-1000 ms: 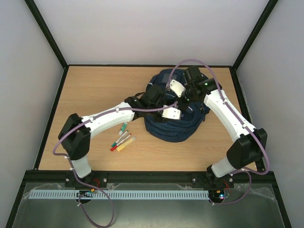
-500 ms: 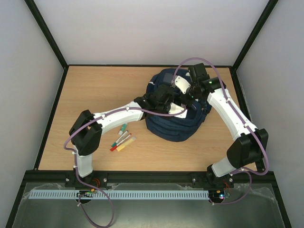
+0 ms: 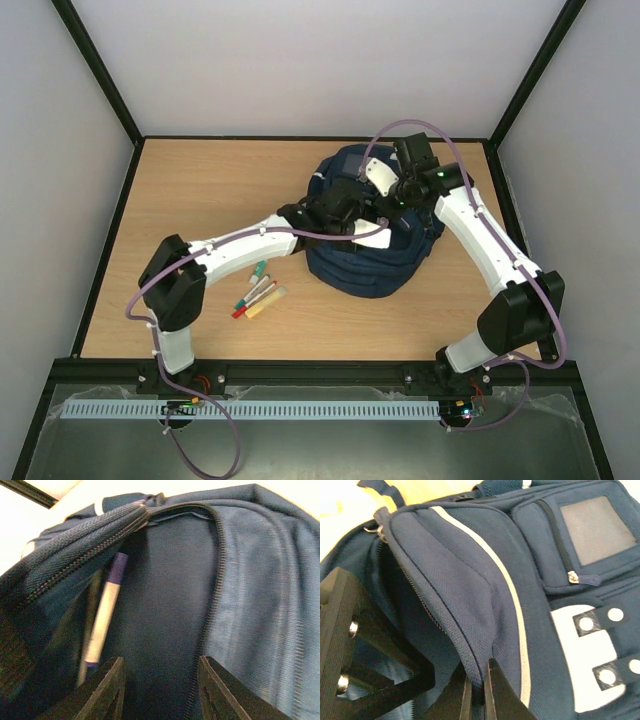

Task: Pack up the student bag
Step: Place the stationery in the student bag, then pick up the stationery from the center of the board.

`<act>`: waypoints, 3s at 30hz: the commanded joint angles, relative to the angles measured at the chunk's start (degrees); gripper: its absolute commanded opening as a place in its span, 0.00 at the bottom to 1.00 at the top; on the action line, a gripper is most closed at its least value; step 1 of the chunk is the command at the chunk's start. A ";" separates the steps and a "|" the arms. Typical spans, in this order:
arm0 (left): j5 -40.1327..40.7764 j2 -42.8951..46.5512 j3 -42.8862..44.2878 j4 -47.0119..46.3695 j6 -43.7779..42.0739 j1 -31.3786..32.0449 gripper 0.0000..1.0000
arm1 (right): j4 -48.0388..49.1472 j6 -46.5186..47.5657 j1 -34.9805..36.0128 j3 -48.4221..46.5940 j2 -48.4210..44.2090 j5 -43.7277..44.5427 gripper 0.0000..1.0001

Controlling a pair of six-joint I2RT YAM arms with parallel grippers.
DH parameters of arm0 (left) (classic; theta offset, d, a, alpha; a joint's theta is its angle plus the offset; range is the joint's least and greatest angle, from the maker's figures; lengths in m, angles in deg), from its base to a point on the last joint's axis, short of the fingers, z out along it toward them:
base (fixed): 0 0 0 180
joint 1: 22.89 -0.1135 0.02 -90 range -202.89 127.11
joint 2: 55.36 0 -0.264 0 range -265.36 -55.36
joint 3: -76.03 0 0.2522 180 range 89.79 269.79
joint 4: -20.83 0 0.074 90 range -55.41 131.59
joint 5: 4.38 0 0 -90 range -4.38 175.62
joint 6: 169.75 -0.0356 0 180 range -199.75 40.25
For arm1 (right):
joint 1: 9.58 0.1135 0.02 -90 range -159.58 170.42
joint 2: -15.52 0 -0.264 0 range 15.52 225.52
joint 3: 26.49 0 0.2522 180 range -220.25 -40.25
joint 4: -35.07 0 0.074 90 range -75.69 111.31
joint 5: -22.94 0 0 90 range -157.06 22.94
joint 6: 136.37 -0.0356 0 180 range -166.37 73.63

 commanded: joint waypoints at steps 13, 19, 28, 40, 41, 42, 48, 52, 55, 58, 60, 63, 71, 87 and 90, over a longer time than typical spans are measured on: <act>-11.21 27.80 -22.82 15.80 23.86 -11.96 0.45 | -0.06 -4.20 3.46 2.00 -1.45 -7.67 0.01; -12.66 26.54 -26.75 22.69 35.34 -21.57 0.42 | 0.14 -5.58 3.46 3.26 -1.73 -9.00 0.01; -15.17 16.96 -27.21 27.32 45.02 -32.78 0.38 | 0.54 -5.57 3.46 5.34 -1.87 -9.09 0.01; -9.79 9.16 -25.25 24.30 48.06 -33.23 0.44 | 0.95 -5.55 3.46 5.31 -1.73 -8.63 0.01; -9.18 8.55 -25.08 24.08 48.34 -33.23 0.44 | 0.96 -5.50 3.46 5.30 -1.83 -8.50 0.01; -8.54 8.06 -24.90 23.95 48.41 -33.24 0.43 | 0.99 -5.42 3.46 5.35 -1.94 -8.33 0.01; -6.82 5.54 -23.37 23.44 48.50 -32.50 0.43 | 1.08 -5.04 3.46 5.82 -2.12 -7.36 0.01; -6.46 4.66 -22.78 23.47 48.15 -31.25 0.43 | 1.03 -4.98 3.46 6.16 -2.32 -7.33 0.01; -6.36 4.46 -22.52 23.57 47.93 -30.10 0.43 | 1.06 -4.95 3.46 6.24 -2.32 -7.33 0.01; -7.09 4.84 -22.03 24.06 47.73 -28.72 0.44 | 1.12 -5.03 3.46 6.25 -2.40 -7.41 0.01; -8.22 5.21 -21.67 24.42 47.77 -28.02 0.45 | 1.17 -5.03 3.48 6.39 -2.38 -7.42 0.01; -8.24 5.44 -21.93 24.50 47.47 -26.90 0.47 | 1.23 -5.20 3.39 6.65 -2.49 -7.47 0.01; -3.79 3.14 -22.38 24.29 47.61 -26.48 0.46 | 1.38 -5.21 3.37 6.60 -2.65 -7.20 0.01; 0.57 3.74 -21.17 25.81 46.22 -28.07 0.10 | 1.35 -5.13 3.29 7.07 -3.38 -6.90 0.01; -3.54 6.45 -20.15 27.04 44.60 -29.05 0.06 | 1.39 -5.26 3.29 6.01 -2.92 -6.47 0.01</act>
